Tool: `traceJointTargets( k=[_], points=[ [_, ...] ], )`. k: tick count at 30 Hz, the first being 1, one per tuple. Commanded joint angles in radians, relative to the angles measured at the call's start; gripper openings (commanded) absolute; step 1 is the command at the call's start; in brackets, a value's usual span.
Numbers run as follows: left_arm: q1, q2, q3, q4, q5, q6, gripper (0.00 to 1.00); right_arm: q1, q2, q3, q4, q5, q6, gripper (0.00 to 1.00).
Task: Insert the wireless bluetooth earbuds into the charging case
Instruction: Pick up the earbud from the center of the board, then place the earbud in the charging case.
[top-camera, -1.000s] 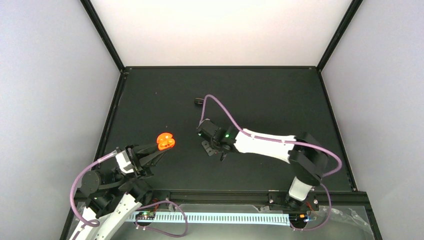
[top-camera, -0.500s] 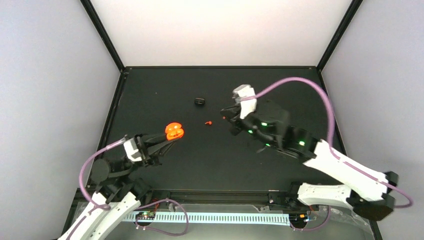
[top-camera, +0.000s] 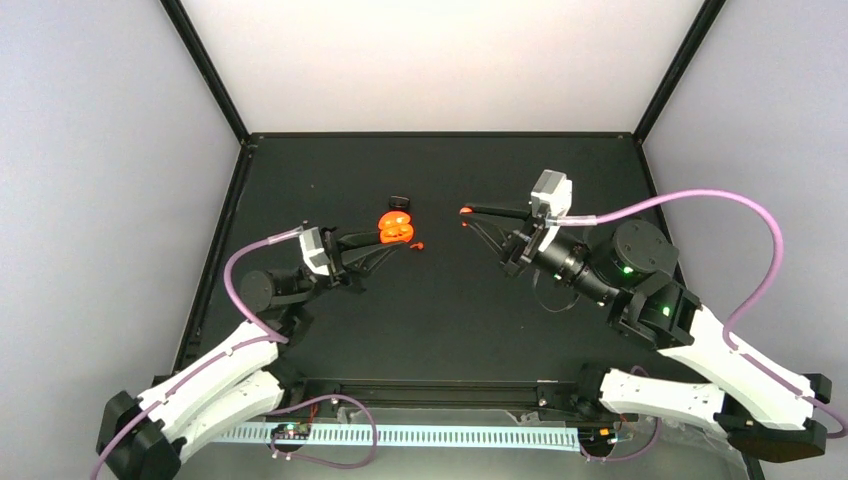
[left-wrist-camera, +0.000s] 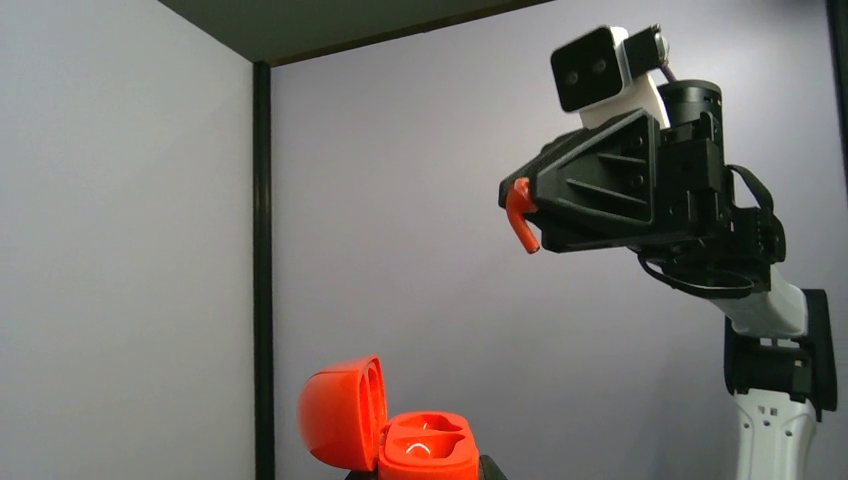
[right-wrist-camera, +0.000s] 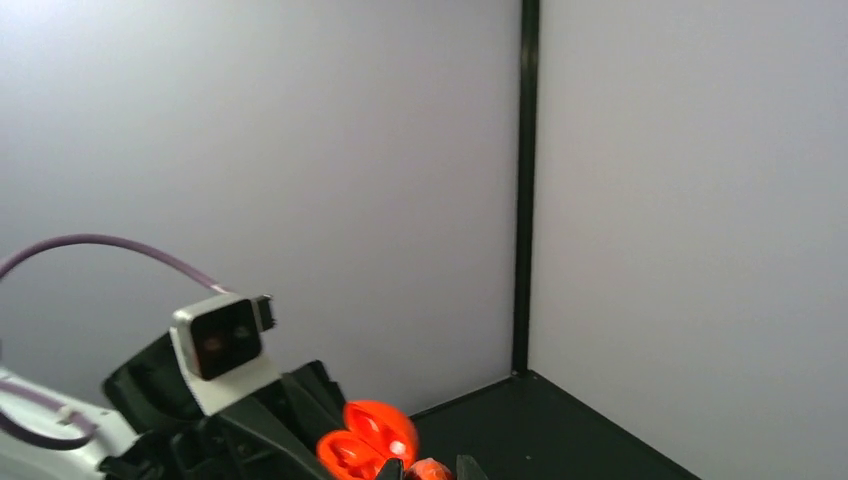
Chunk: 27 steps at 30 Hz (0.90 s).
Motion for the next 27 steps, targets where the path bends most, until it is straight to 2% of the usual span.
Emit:
traceJointTargets(
  k=[1, 9, 27],
  points=[
    [-0.019, 0.075, 0.049, 0.237, 0.080, -0.011, 0.02, -0.002, 0.000, -0.015, 0.094, -0.144, -0.041, 0.10],
    [-0.023, 0.108, 0.053, 0.277, 0.176, 0.044, 0.02, 0.020, 0.046, -0.003, 0.153, -0.282, -0.060, 0.12],
    [-0.039, 0.063, 0.053, 0.223, 0.224, 0.085, 0.02, 0.163, 0.144, 0.012, 0.194, -0.200, -0.181, 0.12]
  ],
)
